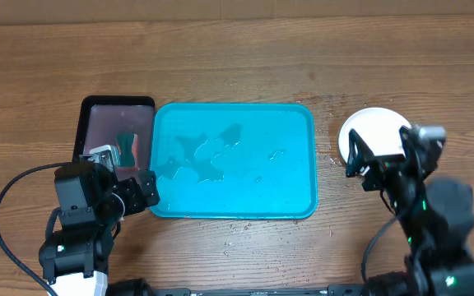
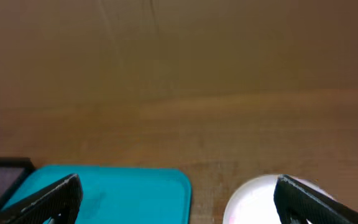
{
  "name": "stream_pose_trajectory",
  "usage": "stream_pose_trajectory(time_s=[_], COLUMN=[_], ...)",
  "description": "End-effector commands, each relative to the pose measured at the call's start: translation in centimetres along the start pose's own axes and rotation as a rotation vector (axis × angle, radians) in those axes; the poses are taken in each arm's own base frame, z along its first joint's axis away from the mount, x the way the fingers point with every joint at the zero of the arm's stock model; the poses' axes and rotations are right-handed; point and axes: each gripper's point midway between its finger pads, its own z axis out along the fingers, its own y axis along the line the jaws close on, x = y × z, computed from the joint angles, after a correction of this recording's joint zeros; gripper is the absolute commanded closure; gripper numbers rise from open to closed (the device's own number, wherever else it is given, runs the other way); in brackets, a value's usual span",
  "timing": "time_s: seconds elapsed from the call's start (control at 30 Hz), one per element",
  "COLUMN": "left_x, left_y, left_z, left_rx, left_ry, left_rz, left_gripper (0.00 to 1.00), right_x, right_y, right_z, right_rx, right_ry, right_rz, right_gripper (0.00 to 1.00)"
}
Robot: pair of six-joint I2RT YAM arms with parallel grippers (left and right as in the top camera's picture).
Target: Clean dirty plates on tray and stack at the side
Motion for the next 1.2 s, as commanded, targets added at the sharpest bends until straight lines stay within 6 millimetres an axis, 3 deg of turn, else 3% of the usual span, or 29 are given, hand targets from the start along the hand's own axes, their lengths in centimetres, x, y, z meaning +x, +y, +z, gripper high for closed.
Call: stream_pose_trajectory(time_s=[0.0, 0.27, 0.57, 0.77, 0.93, 1.17], left_x=[0.3, 0.3, 0.3, 0.3, 0.3, 0.3], left_y=[0.0, 0.0, 0.0, 0.0, 0.0, 0.0], left_z=[0.2, 0.2, 0.2, 0.2, 0.2, 0.2], left_rx=[0.010, 0.010, 0.010, 0.010, 0.010, 0.010], left_ry=[0.009, 0.009, 0.009, 0.009, 0.009, 0.009], left_rz=[-0.022, -0.022, -0.022, -0.022, -0.022, -0.022], left_gripper=[0.00, 0.00, 0.00, 0.00, 0.00, 0.00], right_x=[1.4, 3.2, 4.7, 7.1, 11.9, 11.7], right_y=[-0.5, -0.9, -2.1, -3.2, -4.0, -3.7], right_z=[-0.7, -2.3, -2.8, -1.9, -0.7, -0.7], right_rx=[-0.004, -0.053, -0.035, 0.018, 0.033, 0.020], right_ry=[-0.082, -0.333, -0.453, -0.350, -0.149, -0.154], right_rz=[-0.002, 0.000, 0.000, -0.077, -0.086, -0.087], right_gripper=[0.00, 0.00, 0.00, 0.00, 0.00, 0.00])
